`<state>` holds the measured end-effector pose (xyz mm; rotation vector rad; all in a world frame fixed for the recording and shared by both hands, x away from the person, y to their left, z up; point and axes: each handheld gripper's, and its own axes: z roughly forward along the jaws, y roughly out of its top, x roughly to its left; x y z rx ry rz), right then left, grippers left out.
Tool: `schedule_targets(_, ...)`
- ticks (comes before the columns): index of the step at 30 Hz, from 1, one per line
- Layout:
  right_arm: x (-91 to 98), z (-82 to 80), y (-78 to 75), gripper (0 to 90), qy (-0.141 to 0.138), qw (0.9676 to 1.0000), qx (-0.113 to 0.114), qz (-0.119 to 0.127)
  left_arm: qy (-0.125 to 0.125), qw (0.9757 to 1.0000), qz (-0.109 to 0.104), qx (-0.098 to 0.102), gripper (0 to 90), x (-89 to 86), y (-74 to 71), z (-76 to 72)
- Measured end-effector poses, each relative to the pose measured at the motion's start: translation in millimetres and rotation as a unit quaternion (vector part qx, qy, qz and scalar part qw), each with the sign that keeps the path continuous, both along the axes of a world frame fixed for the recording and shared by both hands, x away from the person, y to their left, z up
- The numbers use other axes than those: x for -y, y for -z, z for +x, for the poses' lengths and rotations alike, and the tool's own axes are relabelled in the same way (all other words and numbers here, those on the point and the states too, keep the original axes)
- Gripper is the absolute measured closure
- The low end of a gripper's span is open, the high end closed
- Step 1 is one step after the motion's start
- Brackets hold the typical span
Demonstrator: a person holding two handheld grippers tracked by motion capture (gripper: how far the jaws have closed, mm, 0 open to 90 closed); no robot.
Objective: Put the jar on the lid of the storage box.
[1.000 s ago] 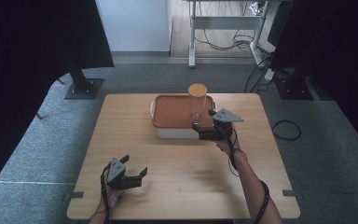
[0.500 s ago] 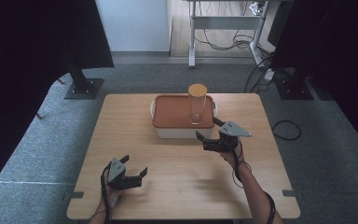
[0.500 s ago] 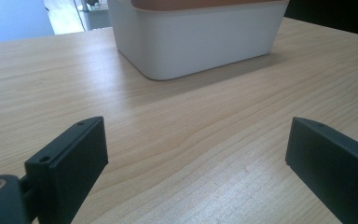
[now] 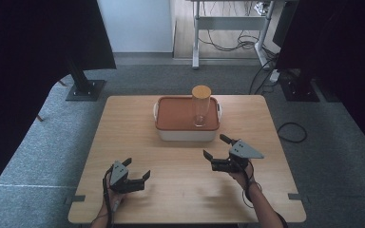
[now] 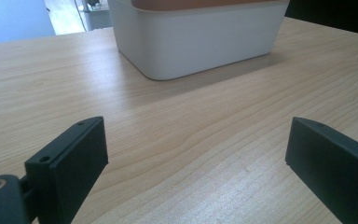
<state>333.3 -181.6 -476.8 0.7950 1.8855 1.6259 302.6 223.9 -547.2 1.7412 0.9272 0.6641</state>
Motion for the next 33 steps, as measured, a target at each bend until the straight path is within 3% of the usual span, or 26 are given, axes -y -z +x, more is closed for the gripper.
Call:
schedule_targets(5, 4.7, -12.0, 8.2, 10.9, -0.008, 0.9997, -0.014, 0.017, -0.001, 1.0, 0.0, 0.0, 5.3, 0.1, 0.0, -0.1)
schedule_targets(17, -1.9, -23.2, 43.7, 10.5, -0.014, 0.998, -0.06, -0.01, 0.001, 1.0, 0.003, 0.001, 5.2, 0.4, -0.1, -0.3)
schedule_targets(23, -8.0, -21.8, 49.7, 10.2, -0.021, 0.9975, -0.063, -0.026, 0.002, 1.0, 0.002, 0.0, 5.3, 0.3, -0.1, 0.1)
schedule_targets(33, -3.5, -20.6, 48.7, 10.2, -0.015, 0.9978, -0.063, -0.011, 0.004, 0.9999, -0.004, -0.008, 5.3, -1.0, -0.1, 1.8)
